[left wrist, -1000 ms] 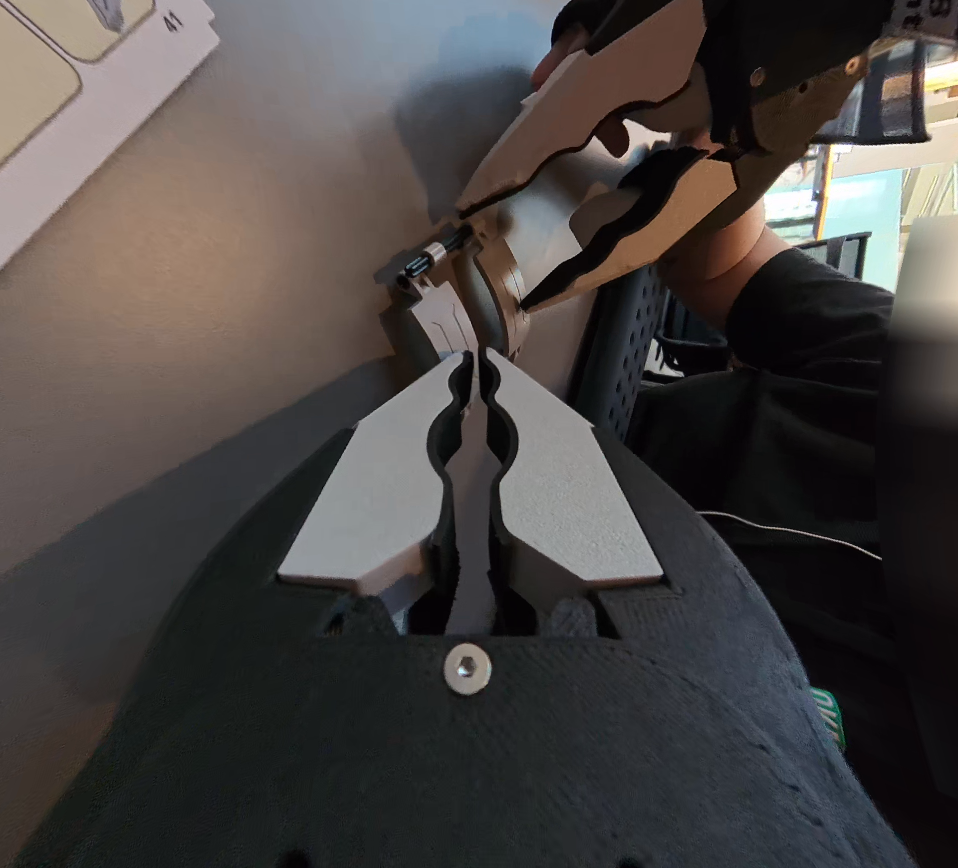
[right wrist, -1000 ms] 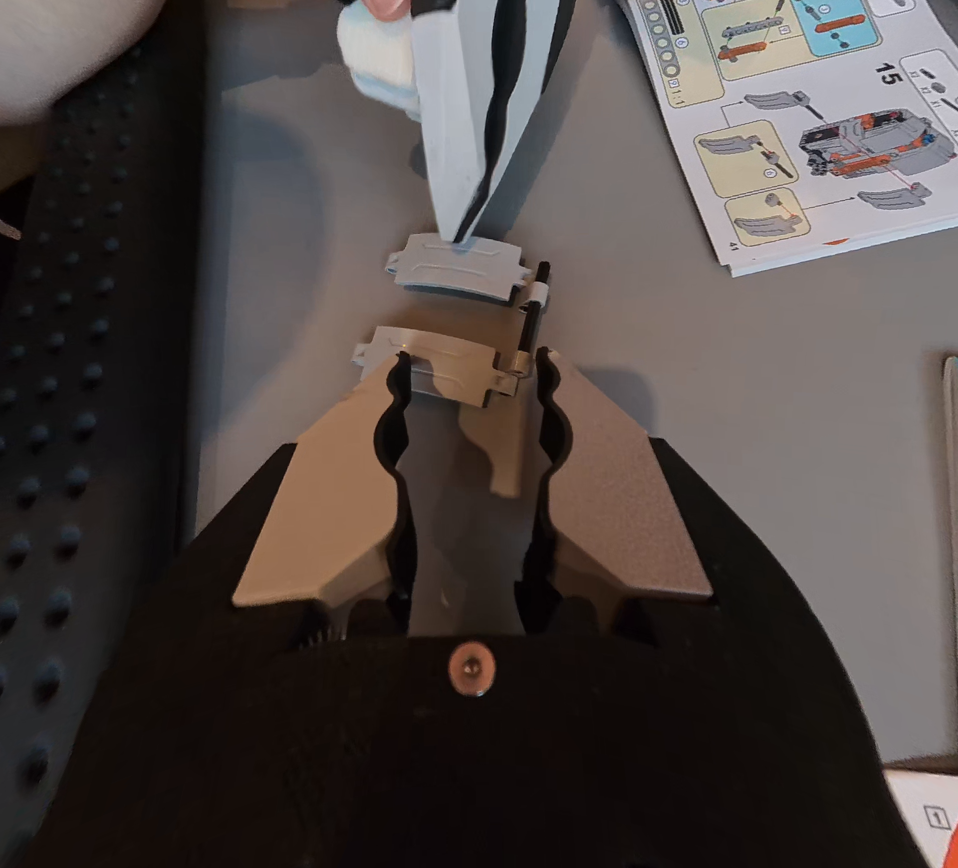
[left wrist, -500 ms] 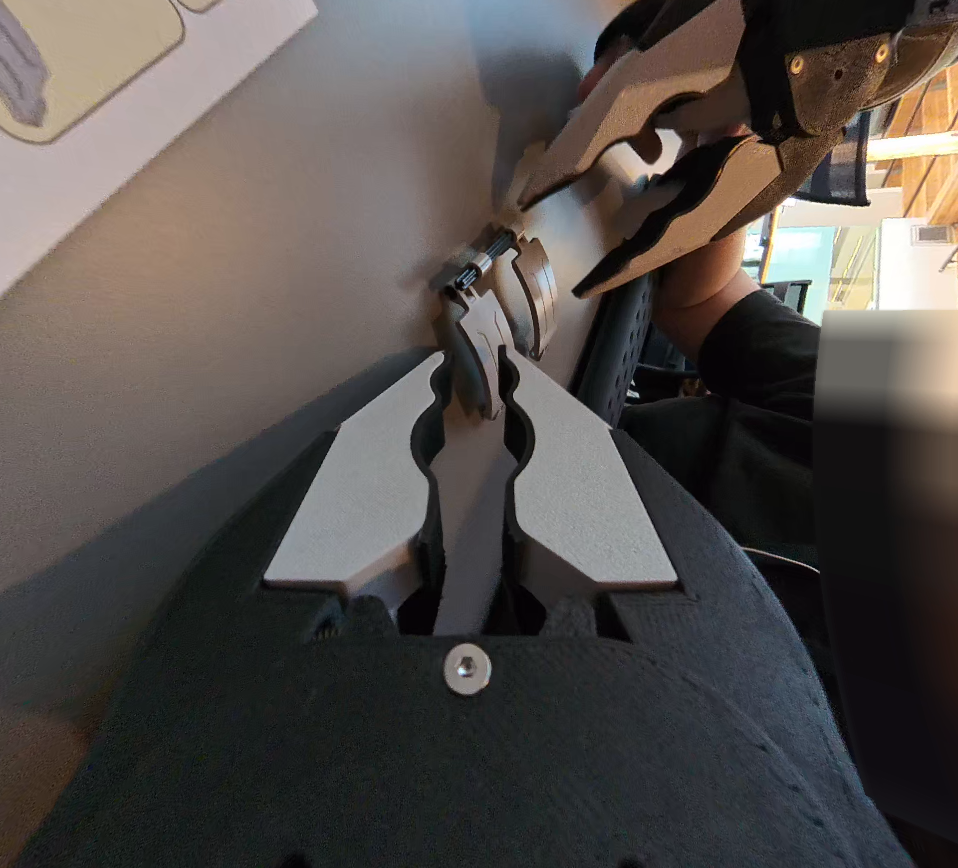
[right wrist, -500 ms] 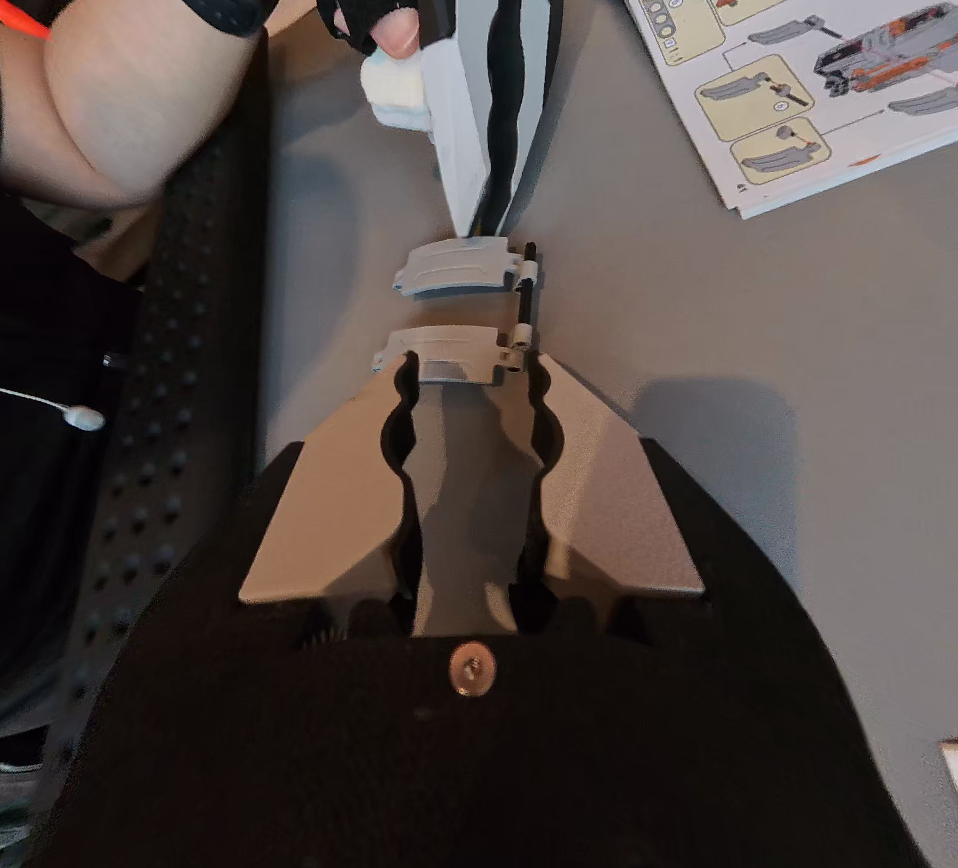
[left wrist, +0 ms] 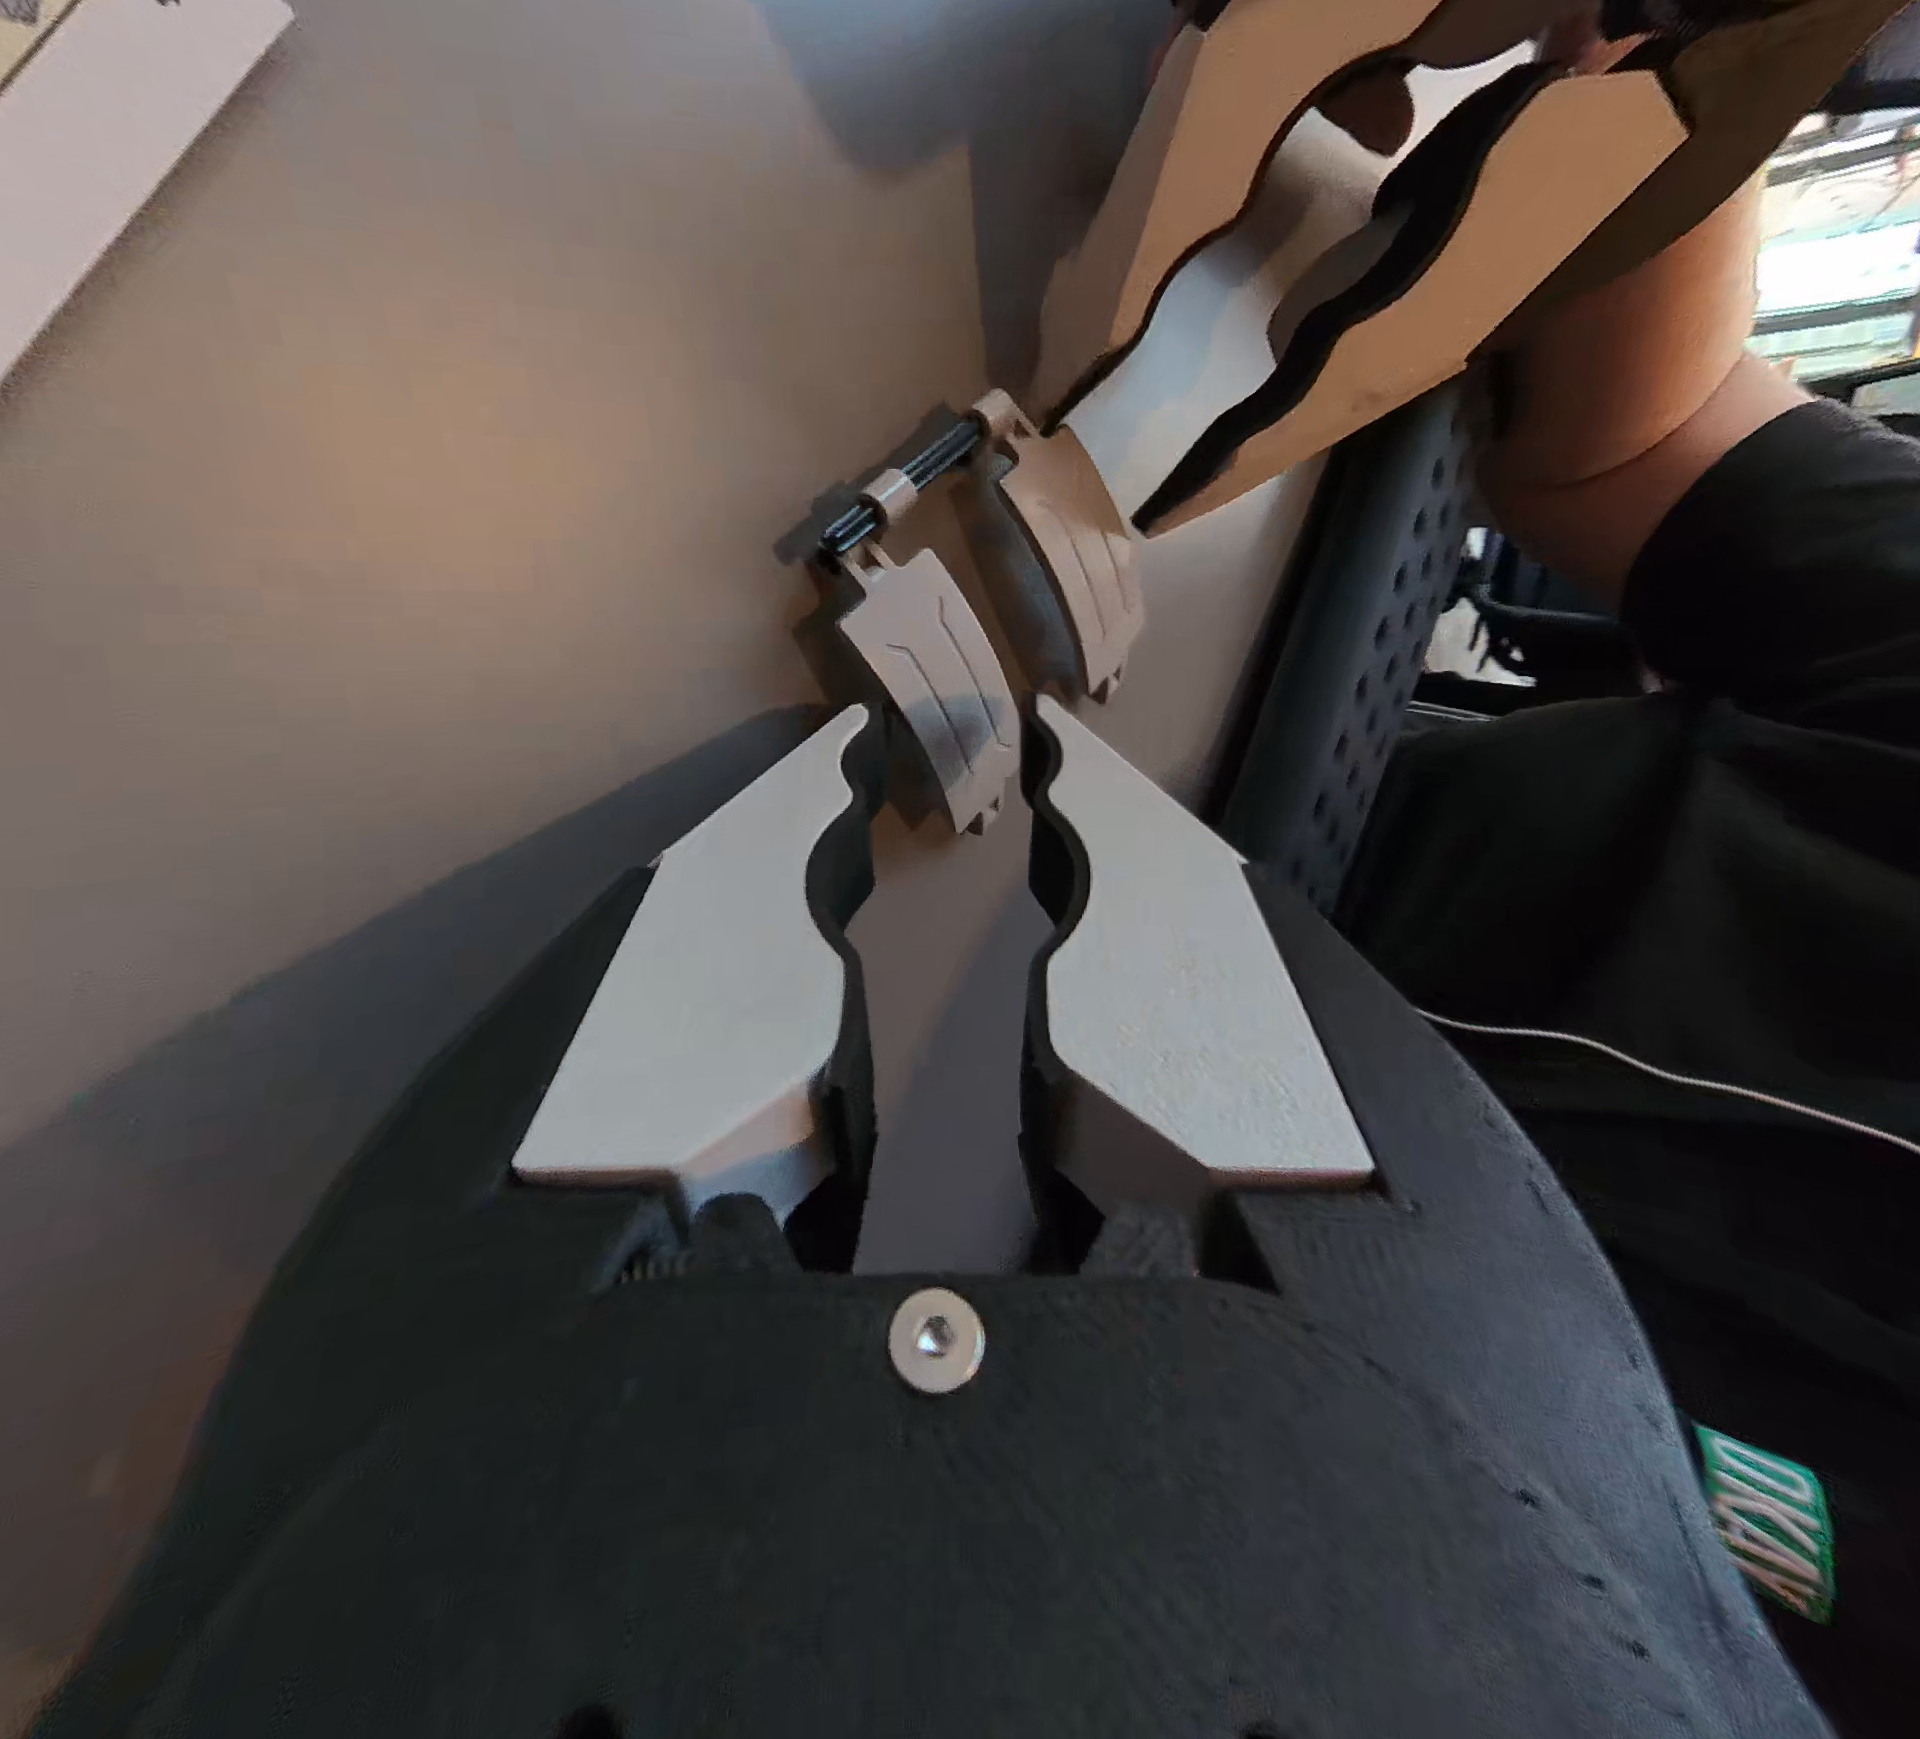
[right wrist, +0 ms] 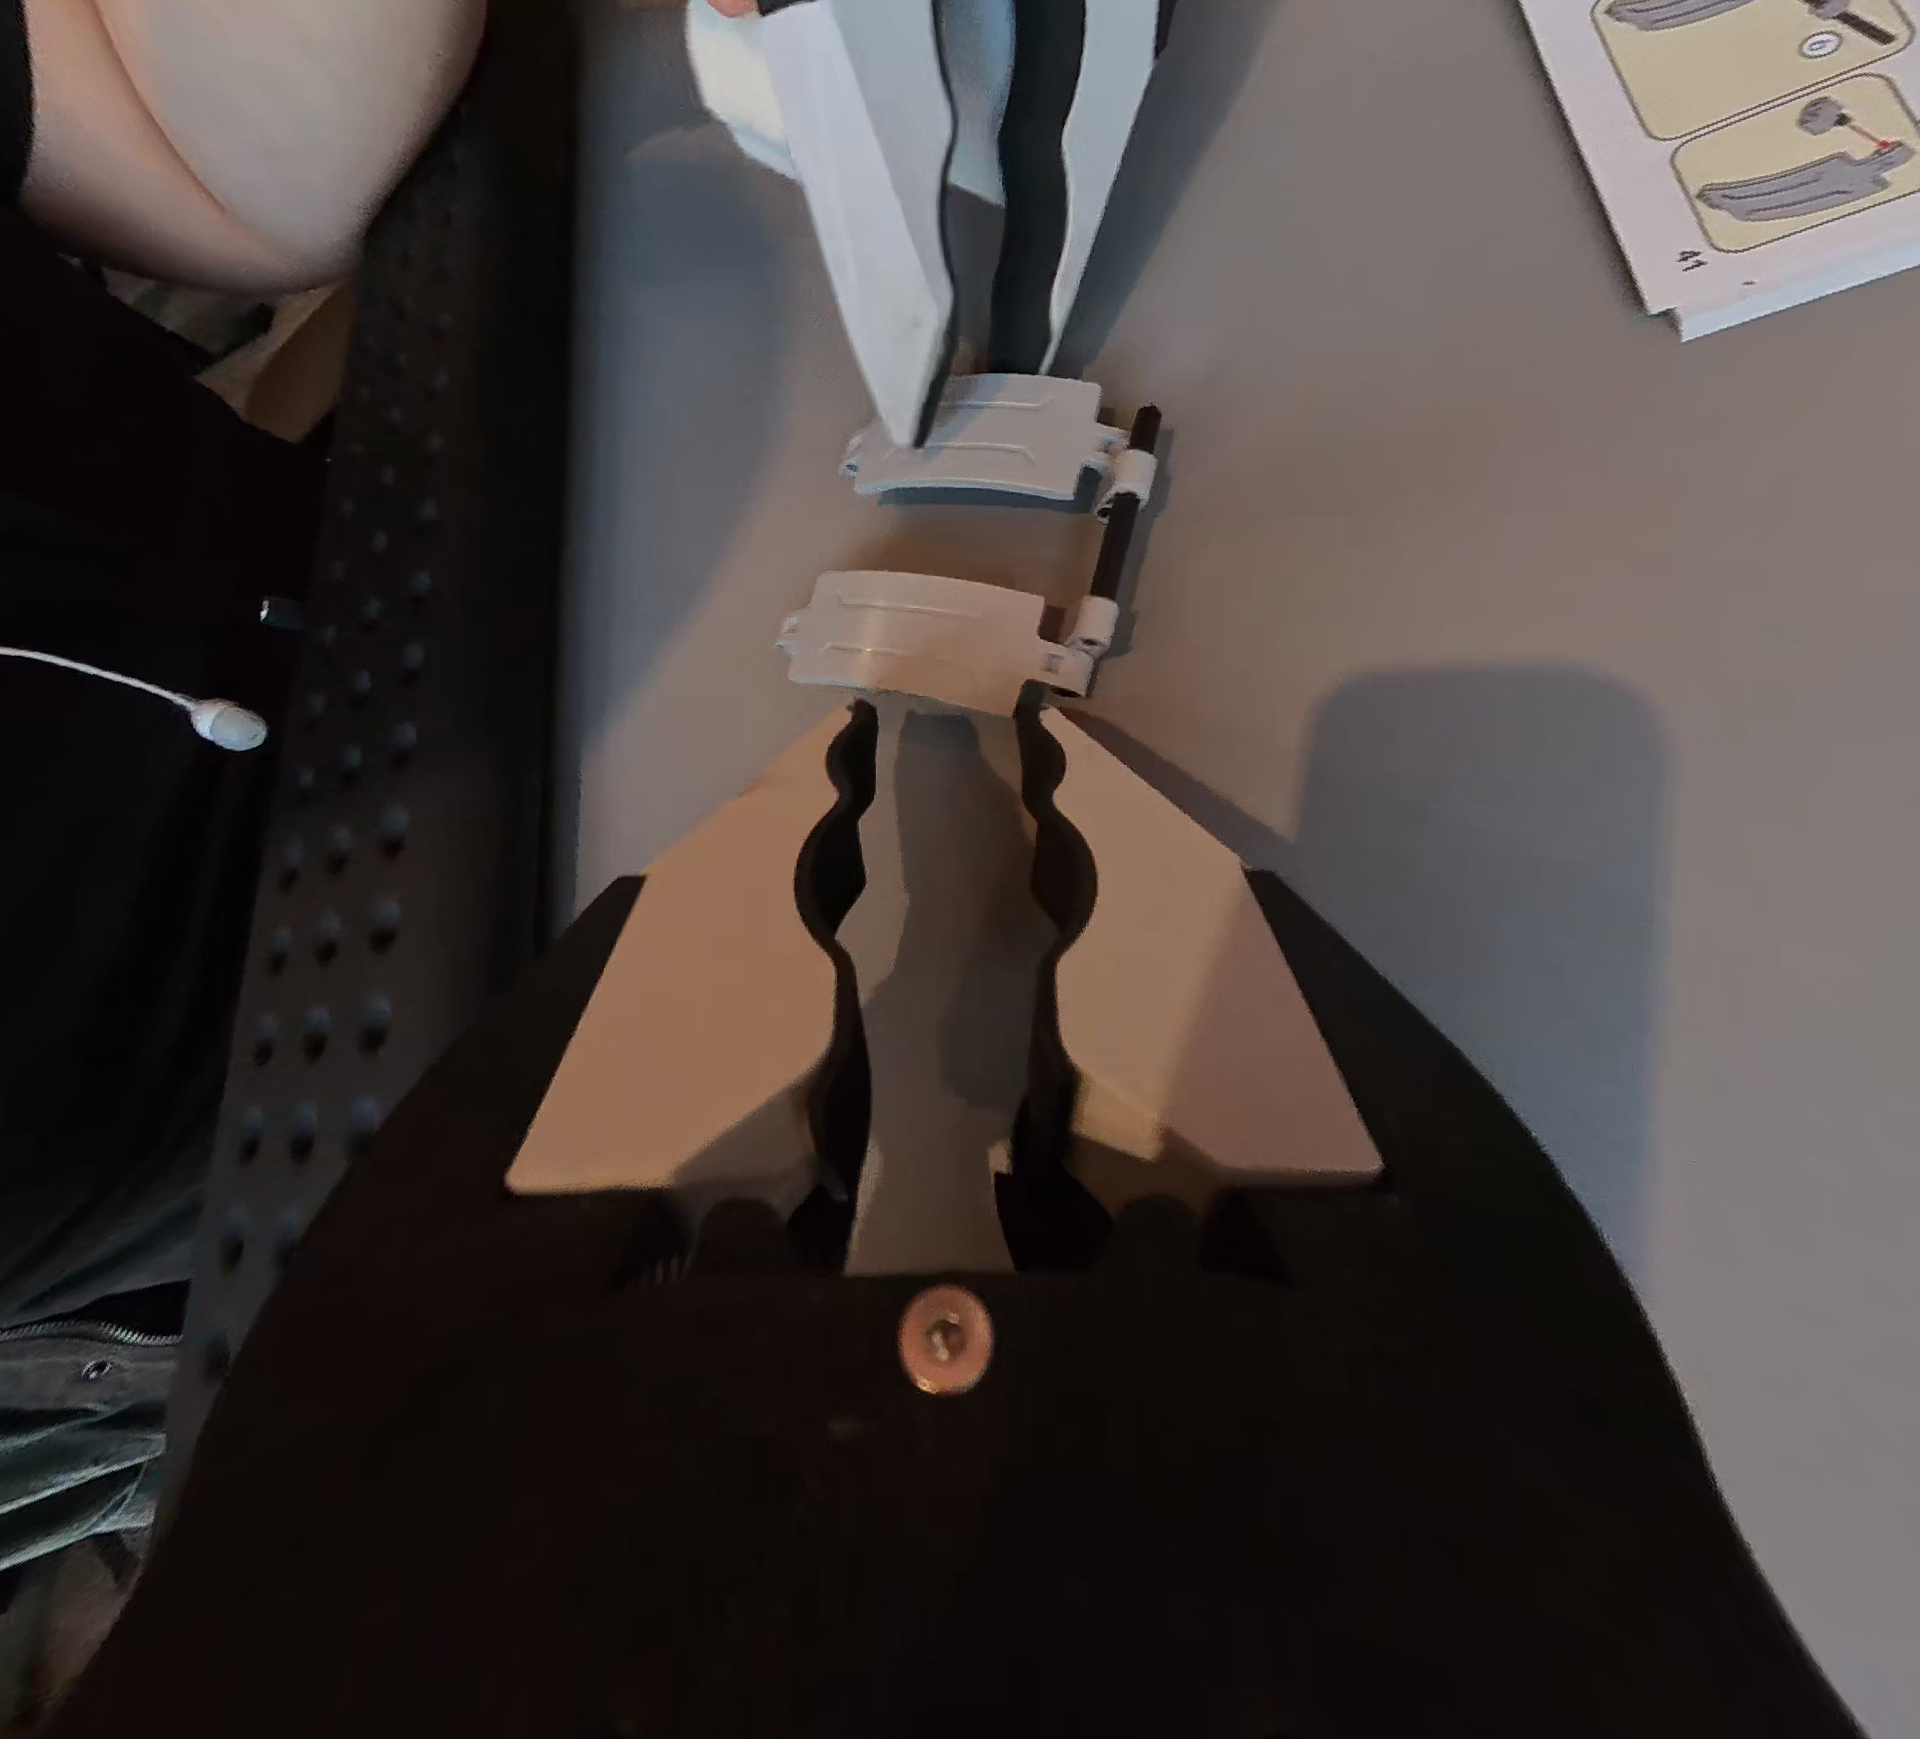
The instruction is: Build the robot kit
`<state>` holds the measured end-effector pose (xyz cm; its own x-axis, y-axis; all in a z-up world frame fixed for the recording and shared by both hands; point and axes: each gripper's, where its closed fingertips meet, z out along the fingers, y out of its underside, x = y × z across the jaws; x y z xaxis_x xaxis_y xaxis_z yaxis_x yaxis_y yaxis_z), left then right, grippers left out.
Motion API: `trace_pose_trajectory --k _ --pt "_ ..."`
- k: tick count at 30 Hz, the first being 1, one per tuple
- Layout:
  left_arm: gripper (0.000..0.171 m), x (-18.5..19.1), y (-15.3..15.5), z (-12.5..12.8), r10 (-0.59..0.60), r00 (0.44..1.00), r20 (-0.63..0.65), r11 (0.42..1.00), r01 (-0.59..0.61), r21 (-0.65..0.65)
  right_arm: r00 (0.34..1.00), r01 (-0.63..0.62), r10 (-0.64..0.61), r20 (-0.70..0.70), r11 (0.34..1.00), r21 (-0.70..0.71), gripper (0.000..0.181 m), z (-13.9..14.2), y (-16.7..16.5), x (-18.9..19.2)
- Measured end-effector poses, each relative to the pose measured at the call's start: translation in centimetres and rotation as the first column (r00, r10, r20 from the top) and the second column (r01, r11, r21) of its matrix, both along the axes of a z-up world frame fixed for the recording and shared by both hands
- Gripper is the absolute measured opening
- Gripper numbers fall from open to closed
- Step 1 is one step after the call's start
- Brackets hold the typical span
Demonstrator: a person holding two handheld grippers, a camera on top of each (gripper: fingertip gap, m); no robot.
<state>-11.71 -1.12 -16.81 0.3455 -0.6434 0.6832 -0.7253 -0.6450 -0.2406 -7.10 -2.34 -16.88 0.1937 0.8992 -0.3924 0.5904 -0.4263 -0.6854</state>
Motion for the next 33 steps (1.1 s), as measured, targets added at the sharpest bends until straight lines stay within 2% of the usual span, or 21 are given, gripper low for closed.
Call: trace_pose_trajectory --k 3,5,7,9,11,12,14,17,19,21,24,26,30,32,33 --pt "0.022 0.2 1.6 0.6 0.009 1.000 0.014 0.990 -0.011 0.140 1.000 -0.013 0.013 0.009 1.000 0.015 0.028 0.1 -0.1 0.7" --pt "0.018 0.8 2.8 2.3 0.009 0.995 0.095 0.968 -0.033 0.249 1.000 -0.019 0.020 -0.013 0.999 0.050 0.032 0.5 0.1 1.0" --pt "0.018 1.3 4.0 4.4 -0.017 0.985 0.170 0.917 -0.053 0.396 0.998 -0.020 0.027 -0.061 0.994 0.111 0.041 1.3 0.5 0.9" --pt "0.018 1.3 5.2 6.0 -0.044 0.979 0.197 0.825 -0.076 0.559 0.991 -0.060 0.084 -0.106 0.976 0.208 0.057 2.1 0.1 0.3" --pt "0.017 1.4 6.3 7.6 -0.064 0.971 0.228 0.715 -0.115 0.690 0.980 -0.131 0.178 -0.088 0.911 0.391 0.079 2.3 -0.5 -0.4" --pt "0.016 1.4 6.7 8.5 -0.072 0.967 0.246 0.661 -0.139 0.738 0.979 -0.142 0.194 -0.062 0.870 0.472 0.083 2.2 -0.5 -0.8" --pt "0.022 1.3 7.5 10.1 -0.074 0.954 0.290 0.551 -0.204 0.810 0.982 -0.141 0.186 -0.028 0.828 0.542 0.079 1.9 -0.2 -1.3" --pt "0.029 0.3 8.7 12.2 -0.038 0.927 0.372 0.417 -0.324 0.849 0.988 -0.154 0.149 0.049 0.857 0.491 0.059 0.6 0.2 -1.0" --pt "0.031 -0.5 9.3 13.2 -0.016 0.910 0.414 0.367 -0.380 0.849 0.988 -0.151 0.149 0.040 0.883 0.445 0.054 0.5 -0.1 -0.9" --pt "0.039 -1.0 9.4 13.7 0.000 0.900 0.436 0.377 -0.404 0.834 0.988 -0.149 0.146 0.041 0.891 0.429 0.044 0.6 -0.2 -0.7" --pt "0.058 -0.8 8.6 13.2 0.013 0.897 0.442 0.491 -0.391 0.779 0.991 -0.132 0.110 0.077 0.903 0.409 0.044 0.4 0.1 -0.2" --pt "0.071 -0.6 7.8 12.3 0.007 0.909 0.417 0.570 -0.346 0.745 0.990 -0.134 0.106 0.094 0.915 0.379 0.043 0.4 -0.2 0.0" --pt "0.082 0.3 5.3 10.2 -0.063 0.931 0.361 0.710 -0.213 0.671 0.986 -0.134 0.096 0.137 0.942 0.308 0.043 0.0 -0.8 0.7" --pt "0.094 0.7 4.2 8.7 -0.087 0.948 0.306 0.754 -0.138 0.643 0.985 -0.140 0.105 0.136 0.948 0.284 0.042 -0.1 -1.1 0.8" --pt "0.095 0.9 4.0 8.0 -0.096 0.958 0.269 0.755 -0.106 0.647 0.985 -0.140 0.104 0.138 0.949 0.282 0.042 -0.2 -1.1 0.8"
